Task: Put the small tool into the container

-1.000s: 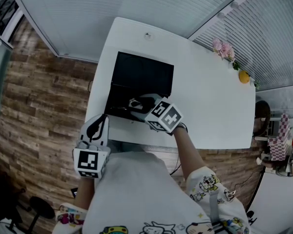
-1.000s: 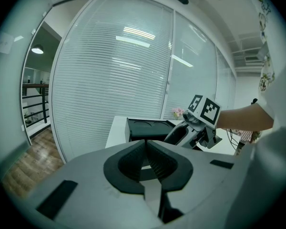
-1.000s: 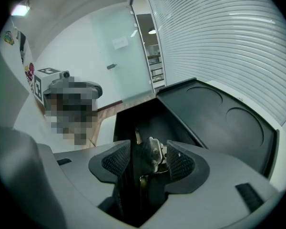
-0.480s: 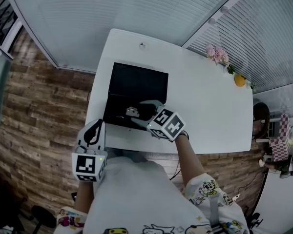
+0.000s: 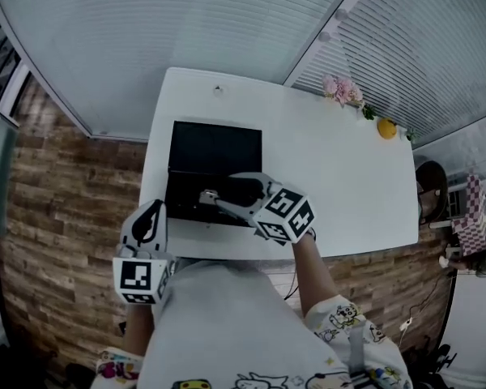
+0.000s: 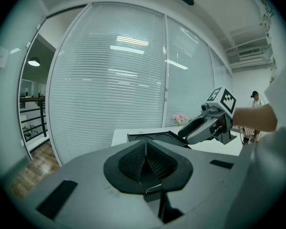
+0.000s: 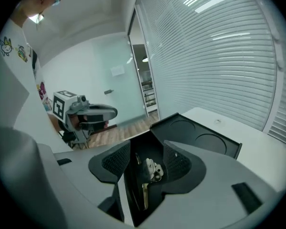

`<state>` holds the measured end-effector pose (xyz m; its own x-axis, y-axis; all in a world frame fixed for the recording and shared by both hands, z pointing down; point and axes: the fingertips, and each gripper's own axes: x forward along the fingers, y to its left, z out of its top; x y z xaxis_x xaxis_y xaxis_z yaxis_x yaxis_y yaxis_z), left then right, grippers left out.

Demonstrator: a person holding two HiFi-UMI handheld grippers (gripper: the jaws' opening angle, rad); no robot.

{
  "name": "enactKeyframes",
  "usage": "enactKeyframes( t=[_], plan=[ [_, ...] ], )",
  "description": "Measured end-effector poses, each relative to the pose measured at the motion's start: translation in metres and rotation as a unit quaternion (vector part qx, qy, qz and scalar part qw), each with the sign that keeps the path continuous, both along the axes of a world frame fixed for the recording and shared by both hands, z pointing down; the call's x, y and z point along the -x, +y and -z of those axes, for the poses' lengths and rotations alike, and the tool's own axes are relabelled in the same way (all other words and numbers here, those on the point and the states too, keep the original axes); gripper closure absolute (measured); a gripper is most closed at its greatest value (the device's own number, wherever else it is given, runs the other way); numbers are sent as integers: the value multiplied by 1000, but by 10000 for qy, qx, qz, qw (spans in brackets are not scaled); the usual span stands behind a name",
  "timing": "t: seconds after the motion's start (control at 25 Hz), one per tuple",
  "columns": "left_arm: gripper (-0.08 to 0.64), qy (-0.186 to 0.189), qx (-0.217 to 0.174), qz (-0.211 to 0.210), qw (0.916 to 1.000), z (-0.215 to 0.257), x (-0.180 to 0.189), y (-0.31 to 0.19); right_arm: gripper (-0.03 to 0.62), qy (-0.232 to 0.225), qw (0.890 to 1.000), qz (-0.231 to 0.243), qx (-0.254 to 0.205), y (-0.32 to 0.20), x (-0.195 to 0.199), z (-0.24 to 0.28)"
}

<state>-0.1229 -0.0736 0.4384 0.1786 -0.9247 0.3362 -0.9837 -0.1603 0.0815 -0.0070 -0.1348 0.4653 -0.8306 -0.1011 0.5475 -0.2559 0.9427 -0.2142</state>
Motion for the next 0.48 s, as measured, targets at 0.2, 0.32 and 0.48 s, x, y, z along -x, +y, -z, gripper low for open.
enactKeyframes(
  t=[0.2,0.32,0.48],
  plan=[
    [549,-48,-196,-130,9997,13,-7,-14,387,-436,9981,-346,-263,-9,-16,30],
    [549,-71,-285,-224,9993,22,-12,-23,388,-644,9955,-588,-372,-13,-29,44],
    [549,-61,-385,-393,9985,32,-20,-30,411,-946,9894,-995,-479,-13,-47,58]
  ],
)
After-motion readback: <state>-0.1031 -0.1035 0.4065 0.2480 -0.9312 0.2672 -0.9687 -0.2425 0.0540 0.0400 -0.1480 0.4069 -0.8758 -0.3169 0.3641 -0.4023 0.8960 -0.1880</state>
